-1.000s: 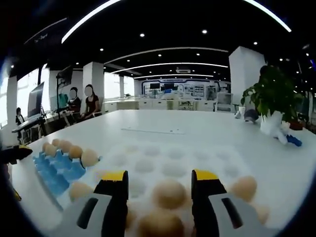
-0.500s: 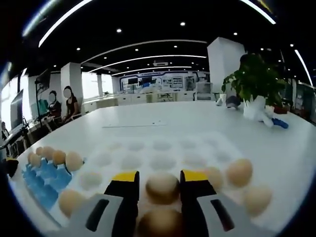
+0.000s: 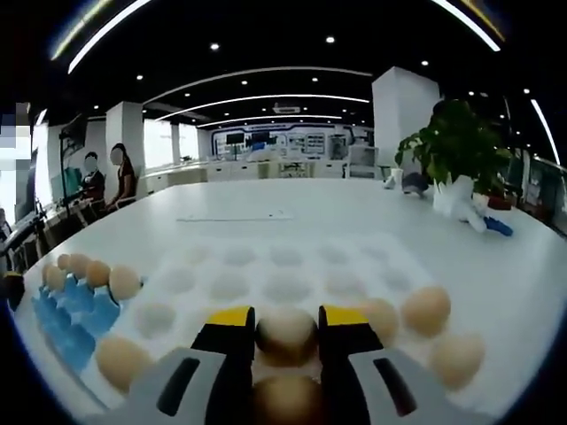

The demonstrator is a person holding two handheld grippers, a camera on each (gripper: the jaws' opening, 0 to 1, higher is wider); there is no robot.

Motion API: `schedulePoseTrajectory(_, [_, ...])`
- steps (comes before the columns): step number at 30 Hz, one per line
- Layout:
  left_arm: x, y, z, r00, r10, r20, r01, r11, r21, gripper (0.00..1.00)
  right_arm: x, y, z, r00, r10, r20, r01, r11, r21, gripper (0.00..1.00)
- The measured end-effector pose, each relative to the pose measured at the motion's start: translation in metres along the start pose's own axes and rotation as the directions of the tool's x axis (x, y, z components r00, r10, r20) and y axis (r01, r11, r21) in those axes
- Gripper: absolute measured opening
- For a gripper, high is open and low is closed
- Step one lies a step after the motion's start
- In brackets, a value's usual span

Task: Place the egg into an empty slot of the egg tray after lifting it from the table, then release the egg inside the slot.

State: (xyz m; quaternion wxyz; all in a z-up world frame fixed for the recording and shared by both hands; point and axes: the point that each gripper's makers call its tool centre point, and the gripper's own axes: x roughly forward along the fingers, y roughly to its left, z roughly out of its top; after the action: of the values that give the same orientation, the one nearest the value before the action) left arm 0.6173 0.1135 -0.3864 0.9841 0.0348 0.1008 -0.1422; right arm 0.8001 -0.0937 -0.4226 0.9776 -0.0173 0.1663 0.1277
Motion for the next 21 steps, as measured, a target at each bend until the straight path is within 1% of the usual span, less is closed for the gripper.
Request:
schedulePoseTrajectory(2, [-0.001,0.001,0.003,1.000,-0.008,0.021,0.008,1.000,-0.019,0.99,0.003,0.000,0.001,1.000,-0.003,-0.001,0.003,1.000,0.001,0.30])
schedulePoseTrajectory(4, [-0.002,0.002,0.003,1.000,-0.007,0.026,0.007,1.000,-0.022,0.99,0.003,0.000,0.001,1.000,-0.005,0.001,0.005,1.000,0.003,0.30])
schedulePoseTrajectory(7, [-0.002,0.005,0.000,1.000,0.008,0.009,-0.008,1.000,-0.009,0.99,0.003,0.000,0.001,1.000,-0.004,-0.003,0.004,1.000,0.001,0.29])
schedulePoseTrajectory(10, [-0.003,0.007,-0.002,1.000,0.010,0.006,-0.010,1.000,-0.007,0.99,0.002,0.000,0.000,1.000,0.003,-0.001,-0.003,1.000,0.002,0.29])
schedulePoseTrajectory(11, [-0.005,0.009,-0.002,1.000,0.011,0.008,-0.011,1.000,-0.012,0.99,0.001,-0.001,0.000,1.000,0.008,0.007,-0.008,1.000,0.012,0.29])
schedulePoseTrajectory(12, [-0.006,0.010,-0.001,1.000,0.013,0.011,-0.013,1.000,-0.015,0.99,0.001,0.000,0.002,0.999,0.021,0.034,-0.023,0.999,0.034,0.29])
schedulePoseTrajectory(17, [-0.009,0.013,0.006,0.999,0.024,0.033,-0.023,1.000,-0.013,0.98,-0.003,-0.002,0.004,0.998,0.024,0.055,-0.026,0.998,0.048,0.28])
schedulePoseTrajectory(20, [-0.010,0.014,0.008,0.999,0.026,0.044,-0.025,1.000,-0.017,0.98,-0.007,-0.002,0.010,0.994,0.050,0.098,-0.058,0.995,0.079,0.28])
schedulePoseTrajectory(21, [-0.009,0.014,0.008,0.999,0.026,0.043,-0.025,1.000,-0.018,0.98,-0.007,-0.003,0.011,0.993,0.054,0.102,-0.063,0.995,0.084,0.28])
